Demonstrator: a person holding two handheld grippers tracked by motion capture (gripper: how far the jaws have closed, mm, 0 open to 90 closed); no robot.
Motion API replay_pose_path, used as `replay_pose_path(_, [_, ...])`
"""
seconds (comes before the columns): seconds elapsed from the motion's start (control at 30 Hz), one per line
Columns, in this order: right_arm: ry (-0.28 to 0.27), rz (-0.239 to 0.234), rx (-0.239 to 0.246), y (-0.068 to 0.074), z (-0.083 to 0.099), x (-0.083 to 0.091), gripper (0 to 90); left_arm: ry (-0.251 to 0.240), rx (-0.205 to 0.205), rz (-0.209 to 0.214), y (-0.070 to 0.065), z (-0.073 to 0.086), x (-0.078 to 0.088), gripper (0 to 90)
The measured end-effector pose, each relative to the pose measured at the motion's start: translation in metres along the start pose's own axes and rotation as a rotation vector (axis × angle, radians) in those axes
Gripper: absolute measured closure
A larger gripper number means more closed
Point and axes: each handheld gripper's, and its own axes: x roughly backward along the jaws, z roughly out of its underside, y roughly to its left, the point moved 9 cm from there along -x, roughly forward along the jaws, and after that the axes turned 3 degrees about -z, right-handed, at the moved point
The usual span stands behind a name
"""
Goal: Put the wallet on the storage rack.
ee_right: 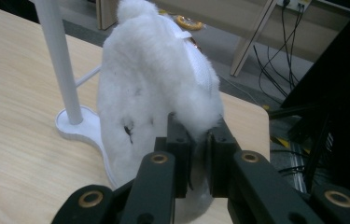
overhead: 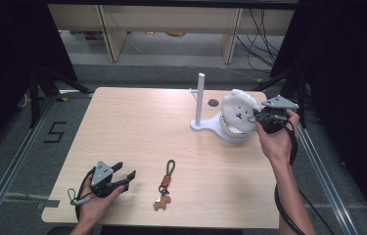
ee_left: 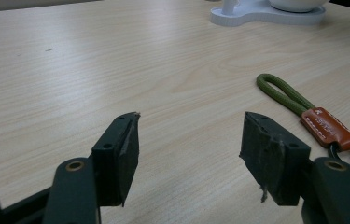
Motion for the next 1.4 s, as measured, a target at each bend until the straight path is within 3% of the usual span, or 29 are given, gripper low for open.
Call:
replay_pose_path(0.03, [-0.004, 0.008, 0.019, -0.004, -0.001, -0.003, 83.3, 0.000, -0.001, 0.000, 0.000, 0.000, 0.000, 36.4])
replay_pose_path(0.17, [0.002, 0.009, 0.019, -0.005, 0.000, -0.007, 83.3, 0.000, -0.003, 0.000, 0.000, 0.000, 0.000, 36.4])
replay_pose_path(0.2, [0.011, 0.006, -0.001, -0.003, 0.000, -0.007, 83.3, 0.001, -0.003, 0.000, 0.000, 0.000, 0.000, 36.4])
replay_pose_path(0.37, [-0.014, 0.023, 0.028, -0.009, -0.001, -0.015, 83.2, 0.000, 0.000, 0.000, 0.000, 0.000, 0.000, 36.4])
replay_pose_path(0.5, [0.015, 0.016, 0.011, -0.010, 0.002, -0.019, 83.3, 0.000, -0.002, 0.000, 0.000, 0.000, 0.000, 36.4])
replay_pose_path(1.07, [0.029, 0.032, 0.038, -0.018, 0.009, -0.038, 83.2, -0.001, -0.007, 0.002, -0.001, 0.000, 0.000, 36.3])
replay_pose_path(1.13, [0.032, 0.030, 0.024, -0.016, 0.010, -0.039, 83.2, -0.001, -0.009, 0.002, -0.001, 0.000, 0.000, 36.4])
replay_pose_path(1.17, [0.041, 0.032, 0.051, -0.018, 0.012, -0.041, 83.2, -0.002, -0.009, 0.004, -0.001, 0.000, 0.000, 36.4])
replay_pose_path(1.2, [0.052, 0.028, 0.022, -0.015, 0.013, -0.041, 83.2, -0.002, -0.009, 0.004, -0.001, 0.000, 0.000, 36.4])
replay_pose_path(1.4, [0.045, 0.051, 0.076, -0.020, 0.017, -0.046, 83.1, -0.005, -0.012, 0.007, -0.002, 0.000, 0.000, 36.4])
